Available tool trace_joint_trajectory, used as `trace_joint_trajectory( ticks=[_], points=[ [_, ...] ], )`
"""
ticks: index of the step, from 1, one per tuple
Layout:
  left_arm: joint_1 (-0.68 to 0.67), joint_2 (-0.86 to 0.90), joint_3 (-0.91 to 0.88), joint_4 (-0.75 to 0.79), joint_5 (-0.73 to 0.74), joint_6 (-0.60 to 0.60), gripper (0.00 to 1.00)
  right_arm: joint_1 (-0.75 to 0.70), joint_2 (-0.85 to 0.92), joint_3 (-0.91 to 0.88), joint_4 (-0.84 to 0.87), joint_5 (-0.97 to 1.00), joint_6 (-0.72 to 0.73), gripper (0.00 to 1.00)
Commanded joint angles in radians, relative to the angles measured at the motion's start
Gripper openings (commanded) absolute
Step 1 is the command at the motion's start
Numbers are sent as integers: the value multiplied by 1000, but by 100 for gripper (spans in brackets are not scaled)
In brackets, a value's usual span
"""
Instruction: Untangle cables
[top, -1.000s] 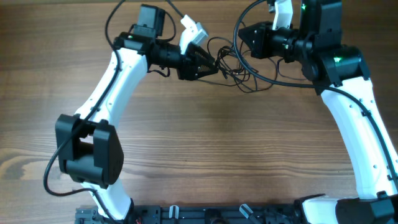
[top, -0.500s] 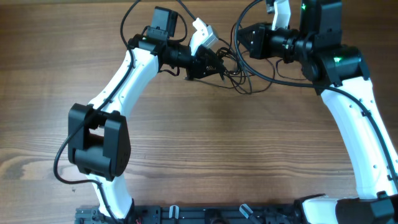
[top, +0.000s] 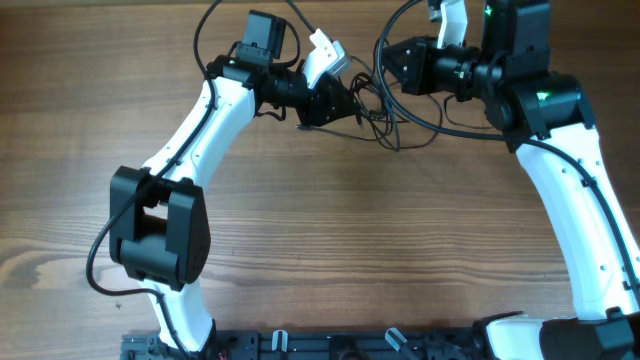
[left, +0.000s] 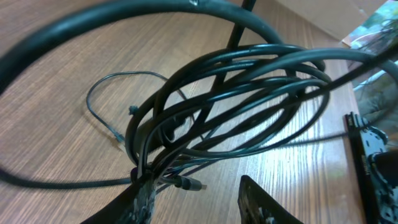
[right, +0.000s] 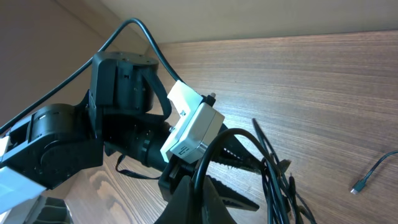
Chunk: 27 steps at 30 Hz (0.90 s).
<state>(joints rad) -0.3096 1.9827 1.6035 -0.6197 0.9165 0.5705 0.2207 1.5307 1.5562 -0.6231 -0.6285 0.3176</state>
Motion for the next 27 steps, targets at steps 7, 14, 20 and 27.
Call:
trace_joint_trajectory(
  ticks=[7,14,20,27],
  points=[
    [4,13,17,117,-162,-134,46,1,-3,9,8,-62,11,4],
    [3,13,17,134,-143,-138,35,0,-3,9,9,-62,9,4],
    [3,13,17,134,-105,-138,17,0,-3,9,9,-62,4,4],
    [4,13,17,139,-29,-137,41,1,-3,9,9,-62,4,4]
  ],
)
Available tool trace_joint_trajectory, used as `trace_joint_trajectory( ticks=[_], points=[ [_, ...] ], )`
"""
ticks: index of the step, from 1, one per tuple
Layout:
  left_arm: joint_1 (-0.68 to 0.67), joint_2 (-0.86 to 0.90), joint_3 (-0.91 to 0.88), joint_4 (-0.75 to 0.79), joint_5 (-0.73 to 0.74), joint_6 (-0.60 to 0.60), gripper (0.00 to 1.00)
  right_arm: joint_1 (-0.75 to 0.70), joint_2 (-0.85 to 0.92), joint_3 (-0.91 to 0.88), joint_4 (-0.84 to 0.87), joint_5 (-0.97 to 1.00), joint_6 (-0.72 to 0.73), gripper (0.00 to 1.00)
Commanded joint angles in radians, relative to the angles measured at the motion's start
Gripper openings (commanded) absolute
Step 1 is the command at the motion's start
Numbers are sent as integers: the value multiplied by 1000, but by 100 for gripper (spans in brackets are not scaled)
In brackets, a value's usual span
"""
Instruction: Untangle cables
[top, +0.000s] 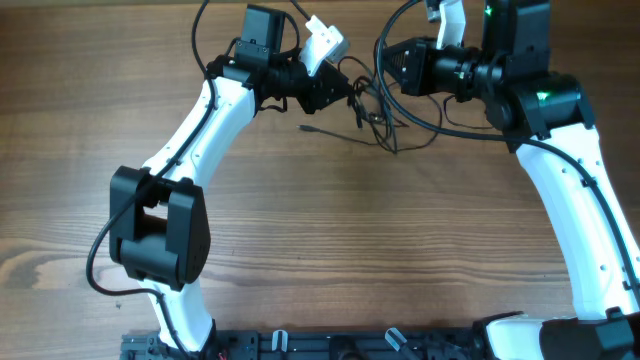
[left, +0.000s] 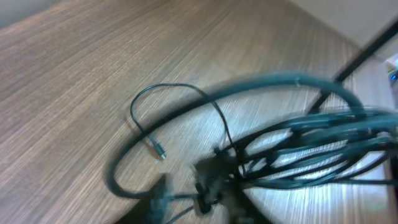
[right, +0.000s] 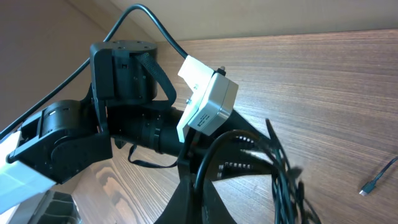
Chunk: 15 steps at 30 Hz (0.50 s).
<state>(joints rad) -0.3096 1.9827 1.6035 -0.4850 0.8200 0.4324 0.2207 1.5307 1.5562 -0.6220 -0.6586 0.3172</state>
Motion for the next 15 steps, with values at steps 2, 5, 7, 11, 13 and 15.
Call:
trace_joint_trajectory(
  ticks=[2,5,7,11,13,15],
  points=[
    [4,13,17,9,111,2,43,1,-3,9,8,-32,5,4],
    [4,13,17,20,134,5,40,1,-3,9,8,-32,5,4],
    [3,13,17,22,135,5,32,1,-3,9,8,-32,4,4],
    [4,13,17,24,199,5,27,1,-3,9,8,-32,5,4],
    [3,13,17,30,220,5,26,1,-3,9,8,-32,5,4],
    [3,13,17,34,220,5,22,0,-3,9,8,-32,5,4]
  ],
)
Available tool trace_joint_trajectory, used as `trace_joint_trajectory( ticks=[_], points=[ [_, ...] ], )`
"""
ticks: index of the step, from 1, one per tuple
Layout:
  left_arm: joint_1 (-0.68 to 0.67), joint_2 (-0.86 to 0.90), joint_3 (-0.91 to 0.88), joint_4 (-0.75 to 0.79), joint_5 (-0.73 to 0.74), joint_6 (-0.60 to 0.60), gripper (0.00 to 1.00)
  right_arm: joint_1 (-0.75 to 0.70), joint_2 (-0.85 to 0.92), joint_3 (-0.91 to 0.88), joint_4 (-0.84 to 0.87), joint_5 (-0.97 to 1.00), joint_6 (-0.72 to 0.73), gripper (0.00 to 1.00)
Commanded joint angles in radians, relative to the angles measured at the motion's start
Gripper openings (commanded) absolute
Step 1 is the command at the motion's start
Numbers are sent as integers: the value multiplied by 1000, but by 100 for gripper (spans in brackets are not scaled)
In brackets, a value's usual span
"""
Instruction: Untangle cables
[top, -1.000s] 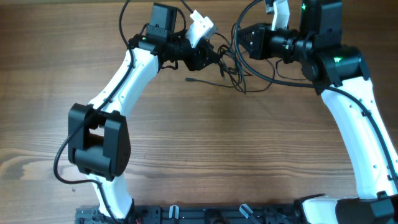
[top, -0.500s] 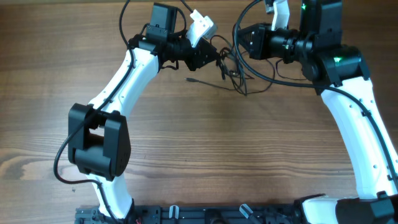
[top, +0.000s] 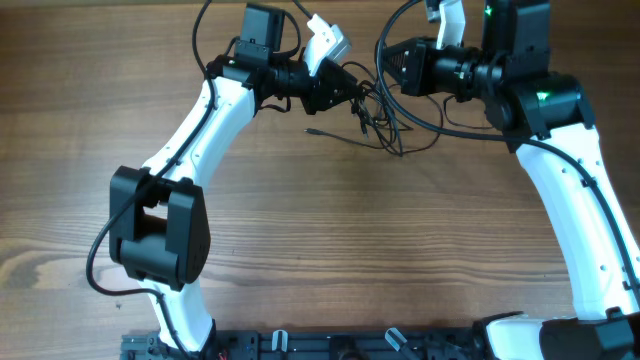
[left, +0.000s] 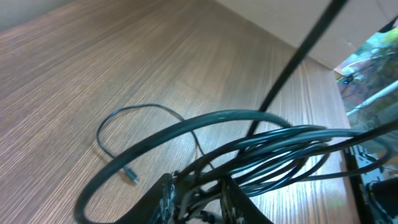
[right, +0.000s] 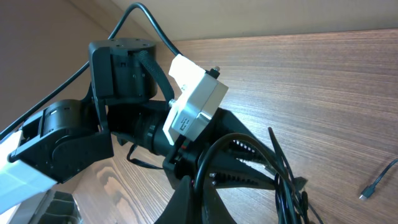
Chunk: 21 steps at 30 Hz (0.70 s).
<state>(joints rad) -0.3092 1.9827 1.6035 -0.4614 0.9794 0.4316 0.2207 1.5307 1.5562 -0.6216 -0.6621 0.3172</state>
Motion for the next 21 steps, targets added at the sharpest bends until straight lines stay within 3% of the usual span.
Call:
trace_joint_trajectory(
  ticks=[1,8,12,15,16,18,20,21],
  points=[
    [2,13,17,10,62,6,21,1,-3,9,8,-29,5,4],
    [-3,13,17,10,92,6,26,1,-3,9,8,-37,3,4],
    [-3,13,17,10,154,10,37,1,-3,9,8,-40,3,4],
    [-3,13,17,15,158,10,36,1,-3,9,10,-41,4,4],
    [-3,13,17,15,158,10,41,1,-3,9,11,-46,3,4],
    [-3,13,17,14,157,9,70,1,-3,9,11,-55,1,4],
    [-3,13,17,14,153,9,82,1,-3,9,11,-55,0,4],
    [-3,13,17,14,148,10,83,1,-3,9,12,-55,1,5]
  ],
)
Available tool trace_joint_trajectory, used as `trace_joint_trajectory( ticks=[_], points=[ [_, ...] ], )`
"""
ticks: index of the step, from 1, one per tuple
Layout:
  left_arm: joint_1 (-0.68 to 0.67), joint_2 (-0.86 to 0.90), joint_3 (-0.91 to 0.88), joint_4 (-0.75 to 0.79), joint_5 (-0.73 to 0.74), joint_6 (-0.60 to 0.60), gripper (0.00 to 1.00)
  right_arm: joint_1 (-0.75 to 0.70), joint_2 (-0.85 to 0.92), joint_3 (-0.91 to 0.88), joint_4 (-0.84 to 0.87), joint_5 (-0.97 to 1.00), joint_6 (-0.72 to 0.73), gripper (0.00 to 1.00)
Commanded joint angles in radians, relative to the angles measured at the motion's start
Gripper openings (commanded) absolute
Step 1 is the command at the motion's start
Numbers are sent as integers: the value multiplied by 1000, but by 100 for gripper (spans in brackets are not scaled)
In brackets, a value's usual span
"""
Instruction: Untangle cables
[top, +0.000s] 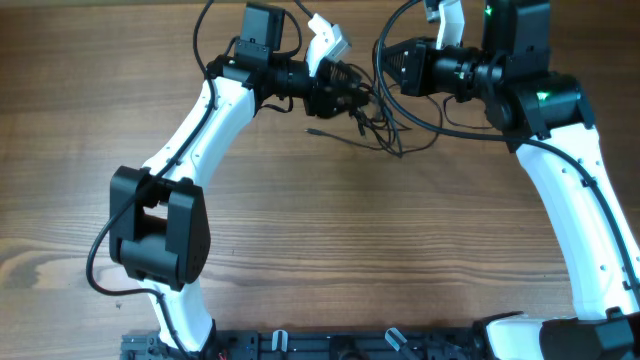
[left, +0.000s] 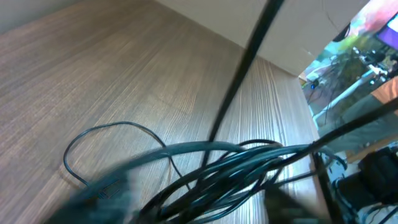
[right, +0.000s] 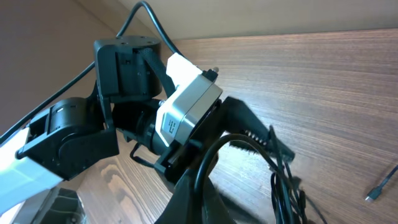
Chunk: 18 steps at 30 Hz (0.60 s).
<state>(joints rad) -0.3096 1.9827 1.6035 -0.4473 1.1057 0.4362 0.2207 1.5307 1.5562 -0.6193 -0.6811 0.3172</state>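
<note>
A tangle of thin black cables (top: 378, 118) lies at the back of the wooden table between my two grippers. My left gripper (top: 352, 98) is at the bundle's left side, open. In the left wrist view the loops (left: 249, 168) run between its blurred, spread fingers (left: 102, 190). My right gripper (top: 385, 58) is shut on a thick black cable (right: 211, 155) that arches up from its fingers (right: 186, 199). The bundle (right: 283, 180) hangs just right of them.
A thin loose cable (left: 106, 134) curls on the wood beyond the bundle, and a small plug (top: 312, 130) lies left of the tangle. Another plug end (right: 371, 196) shows at the right edge. The table's far edge (right: 280, 34) is close behind.
My left gripper's fingers stood close together on the loops and now stand wide apart. The left wrist has tipped further, and the bundle has spread slightly. The right gripper has not moved.
My left gripper was open around the cable loops, lower on the table. It then stood further back and higher against the bundle, and then its fingers were close together on the loops. Now they are spread. My right gripper kept the thick cable throughout.
</note>
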Motion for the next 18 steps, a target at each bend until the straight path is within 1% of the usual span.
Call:
trace_joint_trajectory(
  ticks=[1,2,3,4,8,9,12,16,18],
  points=[
    [-2,13,17,3,19,5,70,1,-3,9,10,-36,0,4],
    [-2,13,17,3,18,5,54,1,-3,9,10,-36,1,4],
    [-2,13,17,3,18,5,46,1,-3,9,10,-36,1,4],
    [-2,13,17,3,19,5,35,1,-3,9,10,-36,2,4],
    [-2,13,17,3,18,5,13,1,-3,9,10,-36,1,4],
    [-2,13,17,3,18,5,5,0,-3,9,10,-36,1,4],
    [-2,13,17,0,-3,5,4,0,-3,9,10,-36,1,4],
    [-2,13,17,-24,-23,5,5,1,-3,9,10,-36,1,4],
    [-2,13,17,-31,-24,5,34,0,-3,9,10,-36,2,4]
  ],
)
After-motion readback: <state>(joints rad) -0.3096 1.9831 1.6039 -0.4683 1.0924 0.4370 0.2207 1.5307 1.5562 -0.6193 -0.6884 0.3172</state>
